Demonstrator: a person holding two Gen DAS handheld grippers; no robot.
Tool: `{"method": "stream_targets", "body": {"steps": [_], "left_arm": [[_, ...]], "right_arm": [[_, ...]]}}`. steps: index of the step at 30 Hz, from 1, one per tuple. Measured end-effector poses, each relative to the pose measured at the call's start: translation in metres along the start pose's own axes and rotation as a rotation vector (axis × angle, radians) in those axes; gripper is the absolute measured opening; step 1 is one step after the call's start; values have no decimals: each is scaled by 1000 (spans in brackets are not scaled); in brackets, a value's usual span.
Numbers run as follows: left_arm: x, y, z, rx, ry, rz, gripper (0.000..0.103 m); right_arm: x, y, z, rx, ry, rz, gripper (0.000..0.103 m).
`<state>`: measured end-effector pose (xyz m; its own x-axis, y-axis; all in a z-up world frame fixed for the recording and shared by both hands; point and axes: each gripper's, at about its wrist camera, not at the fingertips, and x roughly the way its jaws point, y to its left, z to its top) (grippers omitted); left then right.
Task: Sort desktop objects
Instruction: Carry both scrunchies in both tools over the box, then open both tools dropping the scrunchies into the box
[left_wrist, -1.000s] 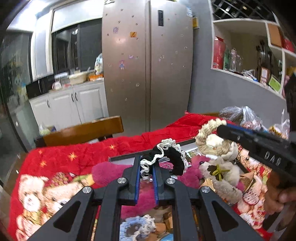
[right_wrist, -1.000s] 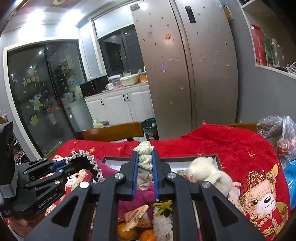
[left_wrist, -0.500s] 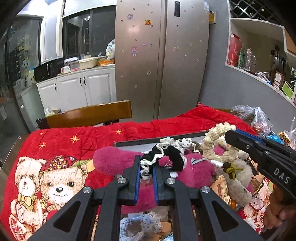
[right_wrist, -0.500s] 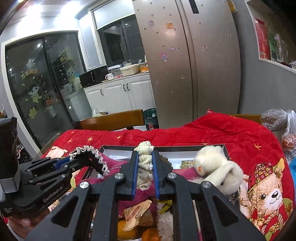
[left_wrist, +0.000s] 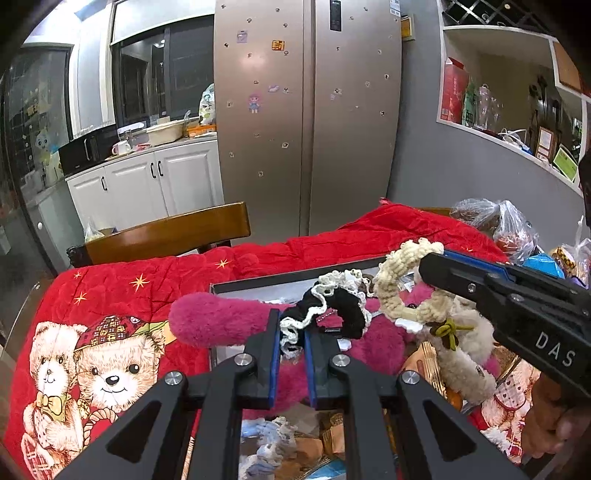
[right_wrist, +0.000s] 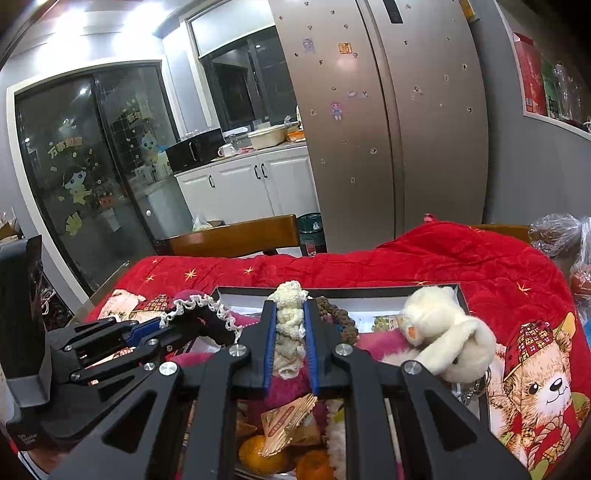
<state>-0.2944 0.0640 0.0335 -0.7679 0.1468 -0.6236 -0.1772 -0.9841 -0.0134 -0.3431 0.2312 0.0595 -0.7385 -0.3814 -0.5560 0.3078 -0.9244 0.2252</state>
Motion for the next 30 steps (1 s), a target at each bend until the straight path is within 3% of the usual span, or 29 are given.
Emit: {"method": "stream_targets", "body": {"steps": [8, 9, 11, 12, 13, 15, 17, 18, 19, 23, 27, 30], "left_arm": [[-3, -4, -1, 7, -16, 3, 12], [-3, -5, 0, 8, -20, 10, 18], [-3, -6, 0, 14, -26, 2, 45], [-3, -7, 0, 21, -27, -5, 59], [-4, -8, 0, 28, -31, -16, 59], [-5, -9, 1, 30, -33, -21, 61], [-4, -10, 1, 29, -22, -49, 74], [-2, -11, 1, 35, -1, -64, 94], [2, -12, 1, 53, 29, -82, 103], [1, -21, -2, 112, -10, 14, 103], [-1, -20, -1, 98, -5, -40, 103], [0, -18, 0, 96, -1, -27, 103]], "right_arm": [[-3, 1, -1, -5, 2, -8, 16], [-3, 2, -1, -7, 2, -14, 16], [-5, 3, 0, -11, -8, -18, 16], [-6, 4, 0, -9, -16, -22, 21], [-8, 3, 0, -7, -25, -27, 44], [-12, 3, 2, -1, -46, -9, 75], [-16, 2, 4, 11, -57, 18, 77], [-17, 2, 5, 15, -60, 19, 81], [-19, 3, 6, 16, -65, 18, 84], [-22, 4, 6, 12, -70, 21, 84], [-23, 2, 8, 22, -71, 28, 84], [-25, 1, 7, 24, -72, 30, 84]]}}
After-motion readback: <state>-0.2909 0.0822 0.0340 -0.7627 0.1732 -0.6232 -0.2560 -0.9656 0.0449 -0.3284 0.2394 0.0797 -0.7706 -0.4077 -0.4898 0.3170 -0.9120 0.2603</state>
